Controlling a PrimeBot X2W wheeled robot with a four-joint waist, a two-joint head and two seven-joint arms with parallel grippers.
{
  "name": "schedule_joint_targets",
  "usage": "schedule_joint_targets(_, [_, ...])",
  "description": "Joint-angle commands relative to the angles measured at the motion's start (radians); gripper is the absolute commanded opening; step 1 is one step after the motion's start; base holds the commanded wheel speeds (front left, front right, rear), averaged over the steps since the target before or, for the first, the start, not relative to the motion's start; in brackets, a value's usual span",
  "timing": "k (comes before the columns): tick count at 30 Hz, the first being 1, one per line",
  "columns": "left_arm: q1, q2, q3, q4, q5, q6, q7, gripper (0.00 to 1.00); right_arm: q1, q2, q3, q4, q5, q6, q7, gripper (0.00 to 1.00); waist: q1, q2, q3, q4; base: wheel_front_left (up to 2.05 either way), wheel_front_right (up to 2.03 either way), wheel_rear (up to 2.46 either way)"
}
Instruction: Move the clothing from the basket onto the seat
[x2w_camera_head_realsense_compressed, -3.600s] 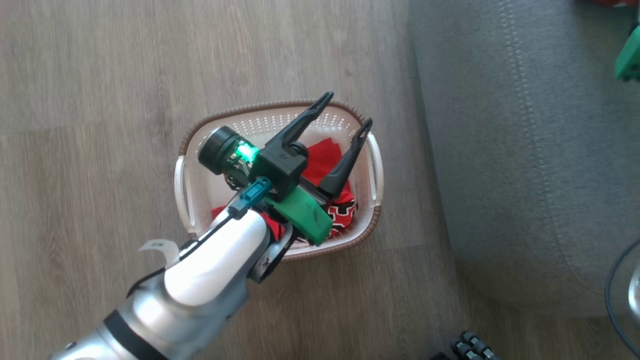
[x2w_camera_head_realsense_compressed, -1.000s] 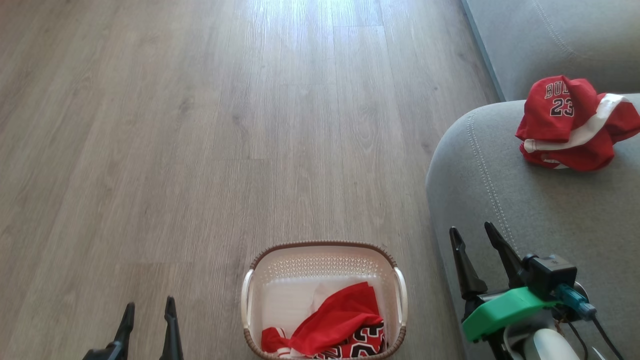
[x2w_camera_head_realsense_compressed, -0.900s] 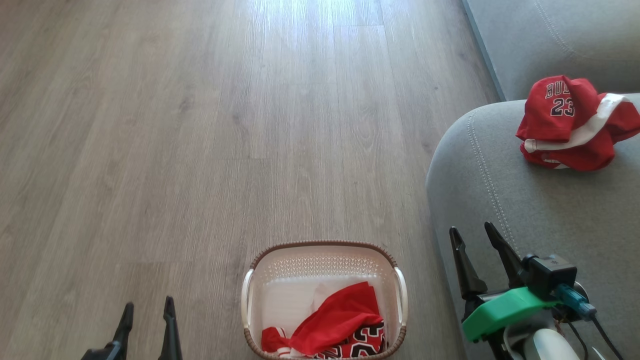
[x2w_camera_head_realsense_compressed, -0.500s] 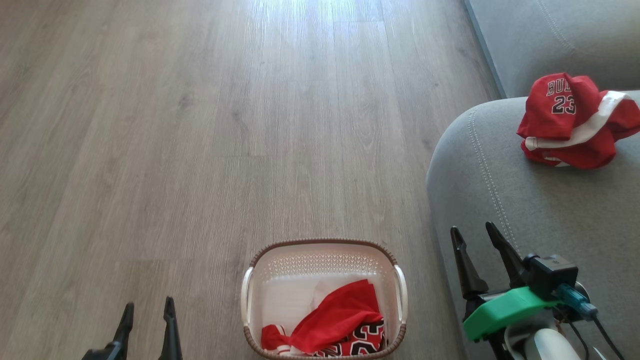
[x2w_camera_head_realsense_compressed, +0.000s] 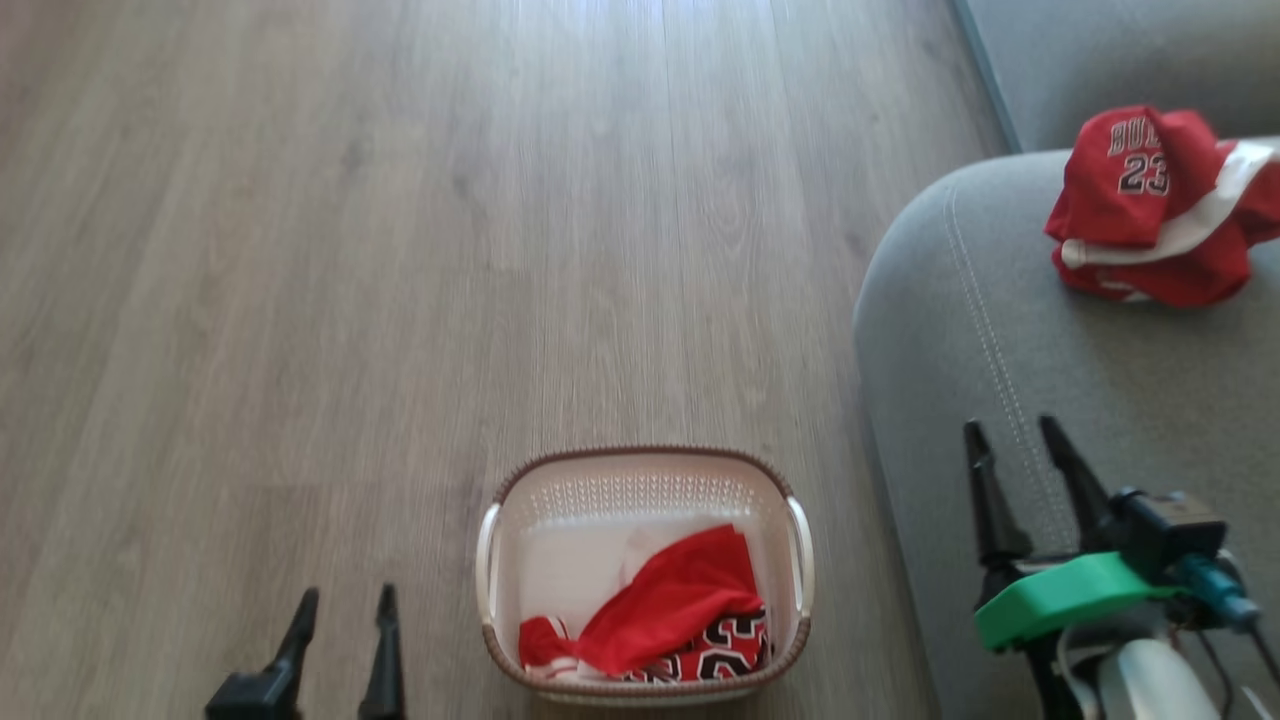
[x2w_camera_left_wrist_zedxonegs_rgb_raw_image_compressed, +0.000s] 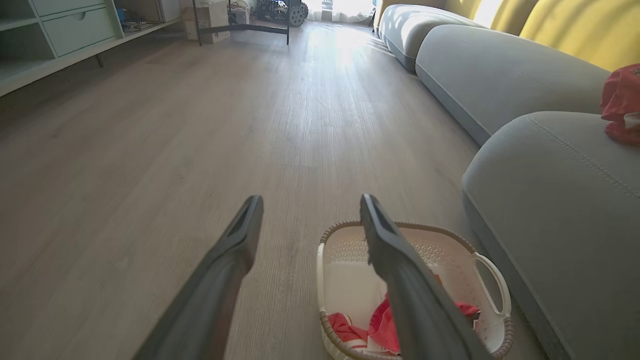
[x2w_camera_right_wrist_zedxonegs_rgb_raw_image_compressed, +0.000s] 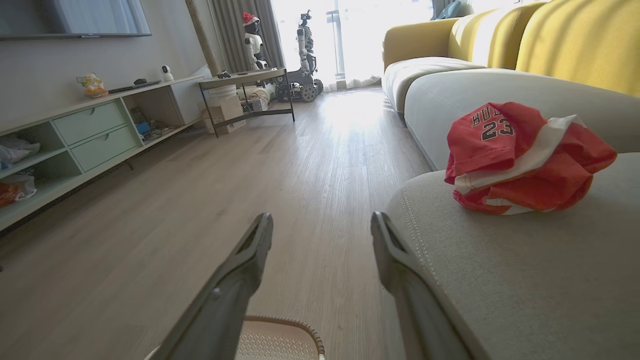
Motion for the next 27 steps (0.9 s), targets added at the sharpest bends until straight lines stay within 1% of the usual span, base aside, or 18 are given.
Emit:
schedule_joint_targets(1, [-0.072,0.001,0.021,-0.014,0.012,-0.012,0.000,1.00,-0.056,0.002,0.006,-0.046,-0.012,0.000,-0.009,1.00,0.0000,0.0000,0.032,-0.008,0.00,0.00,0.00])
schedule_joint_targets(7, [-0.188,-0.034,-0.045,0.082,0.033,-0.069,0.023,1.00,-0.105,0.002,-0.050,-0.096,-0.037,0.000,-0.009,1.00,0.0000,0.0000,0.135,-0.027,0.00,0.00,0.00])
schedule_joint_targets(11, [-0.288,-0.065,-0.093,0.165,0.056,-0.110,0.035,1.00,-0.145,0.002,-0.068,-0.137,-0.048,0.000,-0.009,1.00,0.0000,0.0000,0.225,-0.045,0.00,0.00,0.00])
schedule_joint_targets(19, [-0.493,-0.128,-0.190,0.378,0.111,-0.192,0.064,1.00,-0.231,0.002,-0.054,-0.241,-0.053,0.000,-0.009,1.00,0.0000,0.0000,0.418,-0.099,0.00,0.00,0.00])
schedule_joint_targets(25, [-0.641,-0.162,-0.255,0.553,0.146,-0.258,0.080,1.00,-0.278,0.002,-0.032,-0.318,-0.040,0.000,-0.009,1.00,0.0000,0.0000,0.550,-0.139,0.00,0.00,0.00])
schedule_joint_targets(27, [-0.683,-0.171,-0.275,0.608,0.157,-0.273,0.082,1.00,-0.291,0.002,-0.029,-0.340,-0.043,0.000,-0.009,1.00,0.0000,0.0000,0.589,-0.153,0.00,0.00,0.00])
